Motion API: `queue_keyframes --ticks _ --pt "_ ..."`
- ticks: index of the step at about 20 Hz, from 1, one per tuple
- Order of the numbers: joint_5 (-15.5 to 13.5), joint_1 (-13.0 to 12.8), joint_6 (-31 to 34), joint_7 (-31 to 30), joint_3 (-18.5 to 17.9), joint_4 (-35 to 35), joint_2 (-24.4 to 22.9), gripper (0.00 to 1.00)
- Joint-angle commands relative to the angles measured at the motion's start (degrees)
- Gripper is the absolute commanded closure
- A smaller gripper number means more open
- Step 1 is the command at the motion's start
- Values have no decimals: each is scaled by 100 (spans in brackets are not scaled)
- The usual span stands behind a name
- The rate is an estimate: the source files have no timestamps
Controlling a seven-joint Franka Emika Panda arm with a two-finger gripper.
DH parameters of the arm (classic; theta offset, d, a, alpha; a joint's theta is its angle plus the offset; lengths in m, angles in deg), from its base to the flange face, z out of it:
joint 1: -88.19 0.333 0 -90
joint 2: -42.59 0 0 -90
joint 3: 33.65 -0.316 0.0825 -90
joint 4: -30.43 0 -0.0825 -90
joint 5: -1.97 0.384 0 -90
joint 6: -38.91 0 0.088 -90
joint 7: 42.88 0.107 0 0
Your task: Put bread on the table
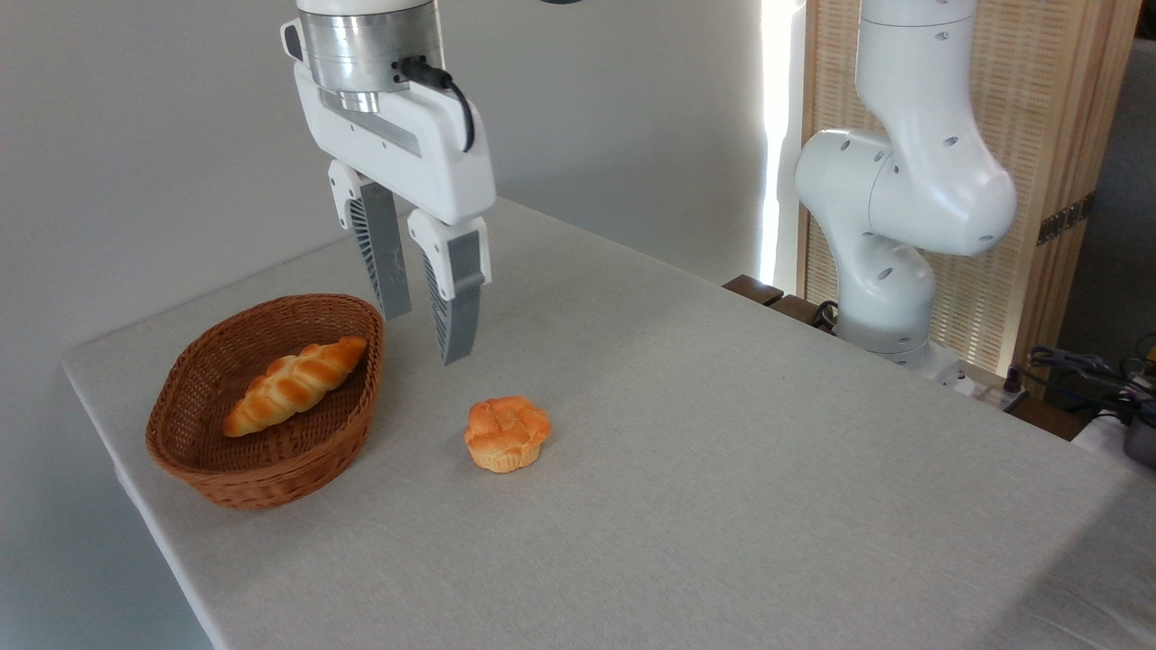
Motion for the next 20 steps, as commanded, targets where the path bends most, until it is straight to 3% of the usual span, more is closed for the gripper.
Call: queue_keyframes --ticks 1,7,12,20 --pt "-20 -84 429 -29 -358 298 14 0" --pt "-11 -93 560 -37 -342 352 14 0" --pt "278 -207 570 -37 -298 352 14 0" --pt "287 -207 648 -55 -324 352 14 0"
